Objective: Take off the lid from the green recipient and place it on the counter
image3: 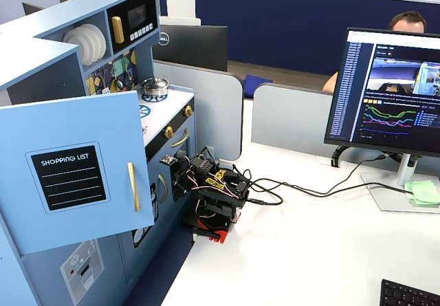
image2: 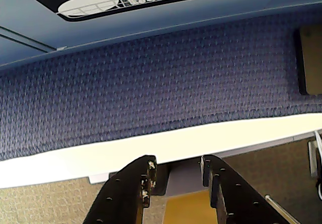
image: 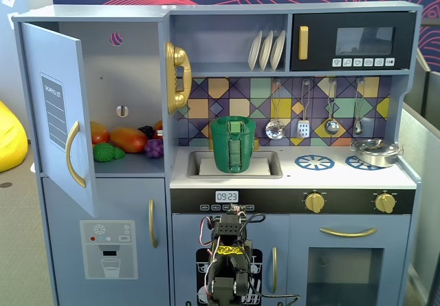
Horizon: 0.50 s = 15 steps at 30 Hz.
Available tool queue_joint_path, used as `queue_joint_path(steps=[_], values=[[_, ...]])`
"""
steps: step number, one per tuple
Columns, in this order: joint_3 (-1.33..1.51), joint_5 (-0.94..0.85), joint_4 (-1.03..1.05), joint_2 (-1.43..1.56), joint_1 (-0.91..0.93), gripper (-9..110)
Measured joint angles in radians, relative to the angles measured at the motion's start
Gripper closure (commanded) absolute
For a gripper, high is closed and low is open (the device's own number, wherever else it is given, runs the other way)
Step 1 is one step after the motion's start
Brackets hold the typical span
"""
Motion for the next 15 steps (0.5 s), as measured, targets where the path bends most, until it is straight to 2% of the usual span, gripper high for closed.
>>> queue_joint_path(steps=[4, 9, 15], values=[[-0.063, 0.035, -0.143, -0.029, 0.017, 99], [-0.35, 0.021, -0.407, -0.201, 0.025, 79], [-0.706, 0.003, -0.601, -0.365, 0.089, 59]])
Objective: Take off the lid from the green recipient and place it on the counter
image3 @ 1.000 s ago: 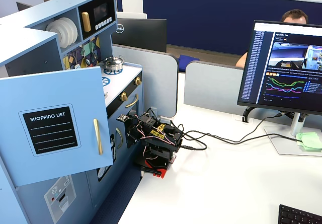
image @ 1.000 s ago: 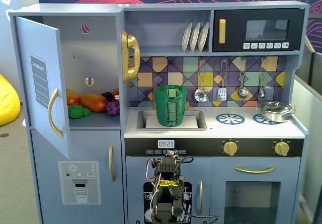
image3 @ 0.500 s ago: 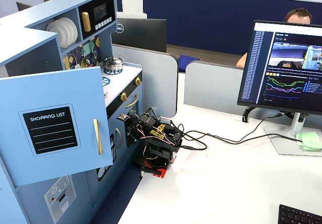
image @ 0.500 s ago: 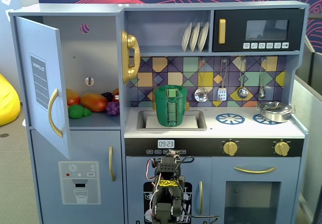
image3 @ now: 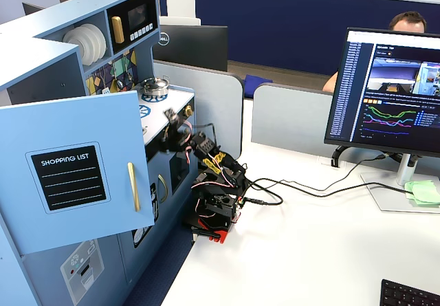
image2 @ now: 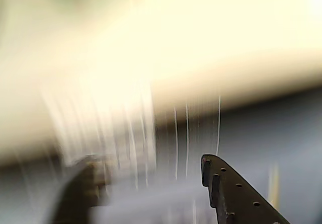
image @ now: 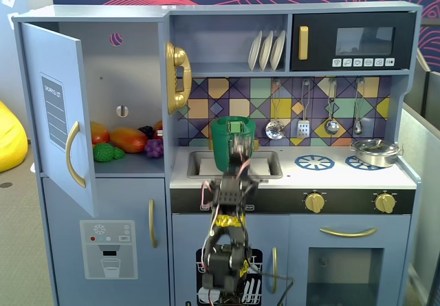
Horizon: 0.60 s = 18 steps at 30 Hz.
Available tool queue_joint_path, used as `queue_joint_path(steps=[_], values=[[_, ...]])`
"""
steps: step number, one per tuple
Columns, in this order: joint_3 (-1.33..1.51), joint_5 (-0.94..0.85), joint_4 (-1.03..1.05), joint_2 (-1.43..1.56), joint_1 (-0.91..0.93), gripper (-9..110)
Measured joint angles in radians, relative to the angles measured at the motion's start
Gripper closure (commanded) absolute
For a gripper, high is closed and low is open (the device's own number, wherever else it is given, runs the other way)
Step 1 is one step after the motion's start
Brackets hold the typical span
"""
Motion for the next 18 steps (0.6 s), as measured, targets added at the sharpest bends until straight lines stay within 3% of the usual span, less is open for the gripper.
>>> queue_joint_path(steps=[5, 18], values=[[-0.176, -0.051, -0.061, -0.112, 0.049, 53], [-0.331, -0.109, -0.244, -0.302, 0.009, 55]])
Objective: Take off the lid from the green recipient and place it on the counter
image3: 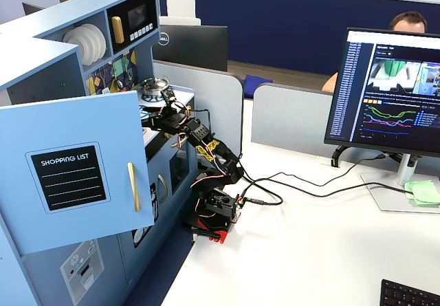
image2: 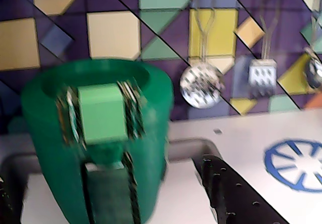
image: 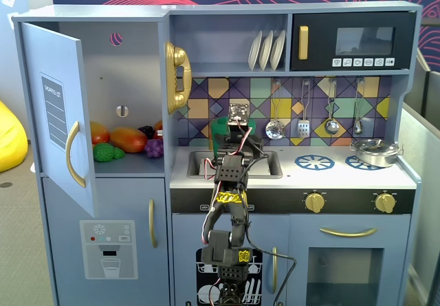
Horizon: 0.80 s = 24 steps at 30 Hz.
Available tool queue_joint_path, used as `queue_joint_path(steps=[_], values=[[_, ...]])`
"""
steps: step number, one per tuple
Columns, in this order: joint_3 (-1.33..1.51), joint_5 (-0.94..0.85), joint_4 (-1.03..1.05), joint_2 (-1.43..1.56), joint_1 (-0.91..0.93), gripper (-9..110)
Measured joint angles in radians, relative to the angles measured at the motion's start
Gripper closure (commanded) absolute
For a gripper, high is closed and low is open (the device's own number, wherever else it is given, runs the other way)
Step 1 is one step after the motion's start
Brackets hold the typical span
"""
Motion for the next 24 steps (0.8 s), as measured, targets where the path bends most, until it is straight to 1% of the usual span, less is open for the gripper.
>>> queue_joint_path(steps=[12, 20, 22, 24], values=[[-0.129, -0.006, -0.137, -0.23, -0.044, 58], [-0.187, -0.037, -0.158, -0.319, -0.081, 62], [-0.19, -0.041, -0.161, -0.325, -0.094, 65], [-0.19, -0.041, -0.164, -0.327, -0.103, 74]])
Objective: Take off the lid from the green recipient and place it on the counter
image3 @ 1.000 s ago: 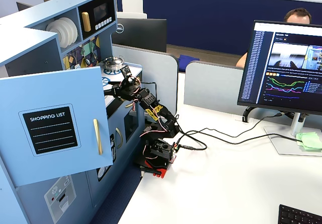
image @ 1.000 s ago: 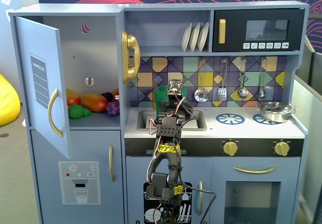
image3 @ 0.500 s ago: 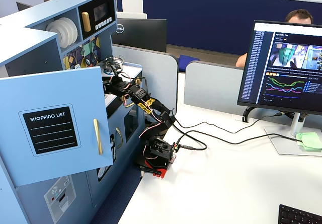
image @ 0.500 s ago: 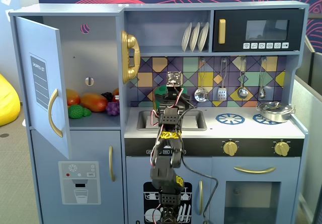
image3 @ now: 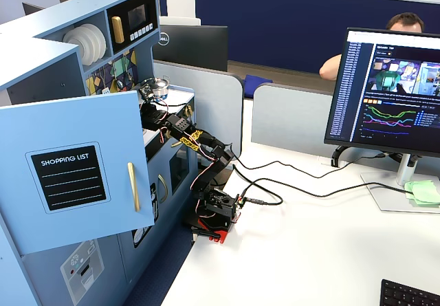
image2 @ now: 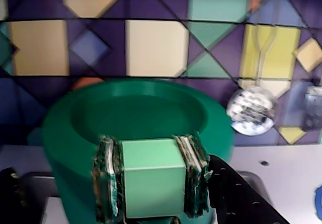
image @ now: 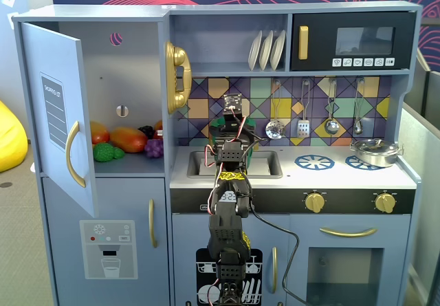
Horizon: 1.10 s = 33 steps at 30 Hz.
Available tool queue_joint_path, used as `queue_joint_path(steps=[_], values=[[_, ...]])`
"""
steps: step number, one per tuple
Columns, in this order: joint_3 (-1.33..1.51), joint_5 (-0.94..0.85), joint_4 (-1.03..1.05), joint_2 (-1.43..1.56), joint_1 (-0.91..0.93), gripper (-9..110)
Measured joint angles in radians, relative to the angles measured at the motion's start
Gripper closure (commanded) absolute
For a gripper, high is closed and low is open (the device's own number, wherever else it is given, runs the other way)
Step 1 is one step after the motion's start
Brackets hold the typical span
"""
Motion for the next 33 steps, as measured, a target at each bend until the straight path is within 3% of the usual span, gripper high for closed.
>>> queue_joint_path(steps=[4, 22, 33], values=[[0.0, -0.002, 0.0, 0.0, -0.012, 101], [-0.104, -0.057, 0.002, -0.02, -0.031, 101], [-0.158, -0.104, 0.002, -0.015, 0.293, 101]])
